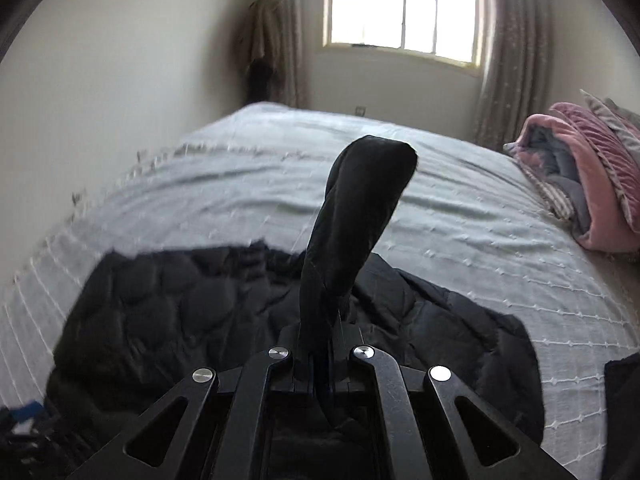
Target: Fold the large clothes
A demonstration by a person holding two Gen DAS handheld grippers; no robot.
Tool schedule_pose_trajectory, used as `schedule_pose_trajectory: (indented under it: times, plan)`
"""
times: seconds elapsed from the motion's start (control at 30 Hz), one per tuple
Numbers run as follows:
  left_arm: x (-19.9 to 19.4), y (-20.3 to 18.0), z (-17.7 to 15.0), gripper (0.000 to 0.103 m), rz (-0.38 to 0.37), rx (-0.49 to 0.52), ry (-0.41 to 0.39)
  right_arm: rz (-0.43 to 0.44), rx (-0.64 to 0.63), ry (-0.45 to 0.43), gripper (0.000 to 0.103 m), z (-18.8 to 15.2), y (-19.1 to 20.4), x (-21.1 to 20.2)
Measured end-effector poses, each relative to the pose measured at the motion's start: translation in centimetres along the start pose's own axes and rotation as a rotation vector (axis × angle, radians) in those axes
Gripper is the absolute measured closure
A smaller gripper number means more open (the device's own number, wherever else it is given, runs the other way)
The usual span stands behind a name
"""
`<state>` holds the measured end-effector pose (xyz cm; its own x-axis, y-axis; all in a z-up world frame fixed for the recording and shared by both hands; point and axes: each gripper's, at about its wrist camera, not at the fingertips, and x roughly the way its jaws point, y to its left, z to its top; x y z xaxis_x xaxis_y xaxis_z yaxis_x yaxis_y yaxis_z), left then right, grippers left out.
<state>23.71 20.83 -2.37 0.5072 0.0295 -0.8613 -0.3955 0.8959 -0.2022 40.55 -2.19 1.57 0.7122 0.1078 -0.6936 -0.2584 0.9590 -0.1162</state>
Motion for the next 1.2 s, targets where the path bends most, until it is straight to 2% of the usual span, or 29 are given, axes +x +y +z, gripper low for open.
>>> schedule_pose_trajectory:
  times: [0.1,0.23,0.37,0.43,0.47,0.5,0.53,0.6,0.67,0.73,0.83,0.93,1.03,1.13,1.2]
  plan:
    - [0.1,0.4,0.2,0.018,-0.018,-0.019,0.013,-0.02,-0.115,0.07,0.096,-3.2,3.2,3.0]
    - [0.1,0.7,0.2,0.018,-0.029,-0.036,0.018,0.005,-0.189,0.111,0.095,-5.8,3.9,4.3]
    - [0.0,0.9,0.3,0.018,-0.041,-0.048,0.021,0.063,-0.2,0.148,0.083,-6.5,4.1,4.5]
    - [0.0,0.9,0.2,0.018,-0.044,-0.05,0.026,0.109,-0.189,0.171,0.068,-6.5,4.1,4.4]
    - [0.1,0.9,0.2,0.018,-0.046,-0.052,0.029,0.148,-0.176,0.181,0.047,-6.6,4.1,4.2]
    - [0.1,0.9,0.2,0.018,-0.049,-0.053,0.032,0.189,-0.164,0.181,0.032,-6.8,4.2,3.8]
    - [0.1,0.9,0.2,0.018,-0.055,-0.057,0.035,0.24,-0.15,0.173,0.03,-7.0,4.3,3.5]
    - [0.1,0.7,0.2,0.018,-0.063,-0.057,0.038,0.291,-0.127,0.198,0.029,-7.6,4.6,3.8]
    - [0.0,0.6,0.2,0.018,-0.065,-0.05,0.036,0.267,-0.111,0.248,0.029,-8.2,4.6,4.9]
    - [-0.1,0.5,0.3,0.018,-0.061,-0.043,0.028,0.257,-0.095,0.249,0.029,-8.3,4.4,4.8]
    - [-0.1,1.0,0.4,0.018,-0.055,-0.058,0.027,0.294,-0.032,0.183,0.029,-8.2,2.7,1.1]
    - [-0.2,1.4,0.5,0.018,-0.056,-0.068,0.025,0.332,0.024,0.106,0.029,-9.7,-0.5,-4.0]
    - [-0.6,1.4,0.5,0.018,-0.06,-0.057,0.017,0.293,0.125,0.087,0.029,-13.6,-5.6,-8.9]
    - [-1.6,1.2,0.0,0.018,-0.056,-0.02,0.005,0.253,0.298,0.096,0.029,-18.6,-11.7,-13.5]
    - [-2.8,0.8,-1.2,0.018,-0.076,0.055,-0.006,0.208,0.404,0.092,0.029,-23.3,-15.8,-16.8]
